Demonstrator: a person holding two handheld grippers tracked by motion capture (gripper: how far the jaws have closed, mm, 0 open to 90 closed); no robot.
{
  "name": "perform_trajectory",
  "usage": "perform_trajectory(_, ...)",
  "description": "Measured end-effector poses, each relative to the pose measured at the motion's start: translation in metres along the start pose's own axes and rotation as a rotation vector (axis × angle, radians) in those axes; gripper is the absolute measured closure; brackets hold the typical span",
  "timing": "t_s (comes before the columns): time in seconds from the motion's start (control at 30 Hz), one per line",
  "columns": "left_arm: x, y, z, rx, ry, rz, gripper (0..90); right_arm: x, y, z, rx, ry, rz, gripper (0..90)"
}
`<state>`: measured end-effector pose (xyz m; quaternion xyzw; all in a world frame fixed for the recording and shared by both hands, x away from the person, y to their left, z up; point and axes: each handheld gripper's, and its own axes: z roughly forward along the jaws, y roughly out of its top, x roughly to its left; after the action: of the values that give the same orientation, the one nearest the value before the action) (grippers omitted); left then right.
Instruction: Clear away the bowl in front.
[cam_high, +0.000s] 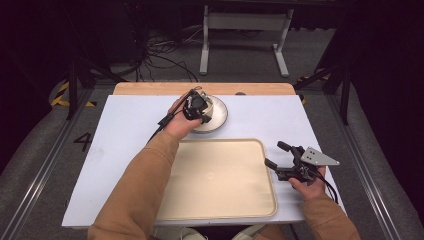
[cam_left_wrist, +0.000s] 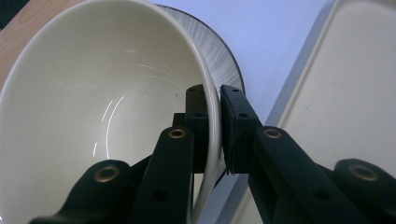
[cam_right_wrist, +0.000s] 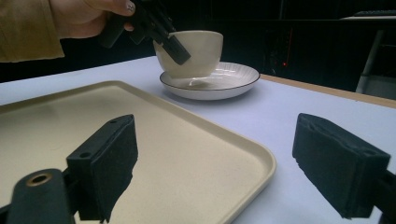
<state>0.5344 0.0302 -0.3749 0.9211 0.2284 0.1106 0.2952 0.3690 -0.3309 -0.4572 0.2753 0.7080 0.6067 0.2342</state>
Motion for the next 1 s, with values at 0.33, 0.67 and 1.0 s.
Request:
perform_trajectory(0.33,-0.012,0.005,-0.037,0.008,0.0,0.031,82.5,0.0,0.0,0.0,0.0,0.001,0.002,14.2)
perform_trajectory(0.67,-0.028,0.006,-0.068,0.004,-0.023,0.081,82.5,0.0,0.0,0.0,0.003,-0.002,0.005,14.2)
perform_trajectory(1.0,-0.045,0.005,-0.082,0.034,-0.071,0.121,82.5,0.0,0.0,0.0,0.003,0.0,0.002,14.2)
